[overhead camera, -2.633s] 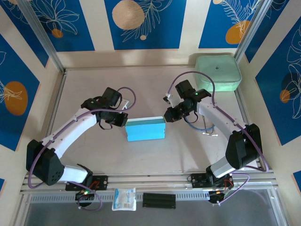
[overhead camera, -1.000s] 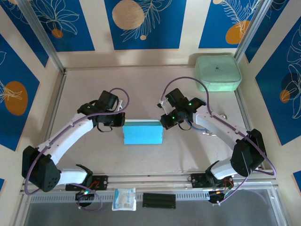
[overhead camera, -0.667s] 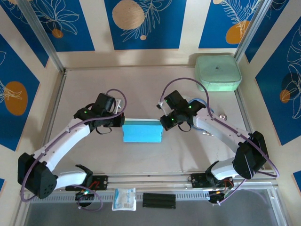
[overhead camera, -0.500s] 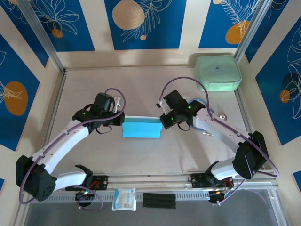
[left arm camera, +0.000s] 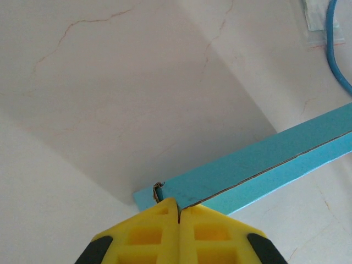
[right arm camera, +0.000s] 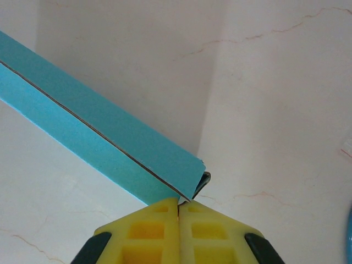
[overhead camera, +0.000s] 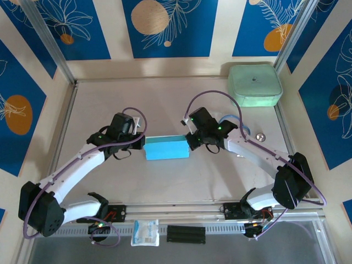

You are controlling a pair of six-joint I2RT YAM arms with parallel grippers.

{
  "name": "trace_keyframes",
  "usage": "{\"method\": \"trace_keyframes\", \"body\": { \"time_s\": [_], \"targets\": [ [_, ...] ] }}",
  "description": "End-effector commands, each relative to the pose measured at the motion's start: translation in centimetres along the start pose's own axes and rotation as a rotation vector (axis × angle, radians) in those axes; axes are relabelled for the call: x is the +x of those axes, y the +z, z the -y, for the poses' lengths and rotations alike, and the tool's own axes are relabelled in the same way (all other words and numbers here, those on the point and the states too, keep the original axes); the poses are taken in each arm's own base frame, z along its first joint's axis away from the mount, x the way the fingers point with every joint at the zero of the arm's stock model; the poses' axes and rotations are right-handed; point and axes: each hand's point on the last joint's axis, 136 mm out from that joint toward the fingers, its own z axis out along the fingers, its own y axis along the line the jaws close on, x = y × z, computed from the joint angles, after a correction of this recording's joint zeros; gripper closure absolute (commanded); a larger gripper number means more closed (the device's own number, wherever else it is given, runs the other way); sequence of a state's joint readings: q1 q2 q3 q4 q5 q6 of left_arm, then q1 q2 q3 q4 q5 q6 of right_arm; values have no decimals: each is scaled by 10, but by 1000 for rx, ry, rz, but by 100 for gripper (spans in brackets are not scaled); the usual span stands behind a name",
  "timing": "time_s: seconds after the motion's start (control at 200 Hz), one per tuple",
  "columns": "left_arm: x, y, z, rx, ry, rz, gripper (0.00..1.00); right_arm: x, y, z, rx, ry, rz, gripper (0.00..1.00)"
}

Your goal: Fold the paper box

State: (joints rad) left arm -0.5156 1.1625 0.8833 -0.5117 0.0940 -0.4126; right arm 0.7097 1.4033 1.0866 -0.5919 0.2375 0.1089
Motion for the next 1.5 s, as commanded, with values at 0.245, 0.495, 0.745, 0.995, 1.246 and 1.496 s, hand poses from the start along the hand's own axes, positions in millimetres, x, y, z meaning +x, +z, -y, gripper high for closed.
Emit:
{"method": "trace_keyframes", "body": {
  "time_s": [0.245, 0.495, 0.745, 0.995, 1.246, 1.496],
  "targets": [
    [55, 11, 5, 54, -39, -157, 98, 38, 13, -18, -59, 27, -89, 95],
    [55, 5, 6, 53, -29, -140, 81, 38, 12, -18, -52, 28, -89, 94],
    [28, -23, 16, 71, -4, -41, 58, 33, 10, -13, -28, 16, -83, 94],
    [10, -42, 12, 21, -111, 36, 50, 32, 9, -14, -30, 17, -81, 94],
    [-7, -33, 5, -5, -323, 104, 42, 30, 6, -15, -36, 15, -75, 94],
    [2, -5, 3, 14, -447, 41, 52, 31, 5, -15, -36, 14, -80, 94]
  ]
}}
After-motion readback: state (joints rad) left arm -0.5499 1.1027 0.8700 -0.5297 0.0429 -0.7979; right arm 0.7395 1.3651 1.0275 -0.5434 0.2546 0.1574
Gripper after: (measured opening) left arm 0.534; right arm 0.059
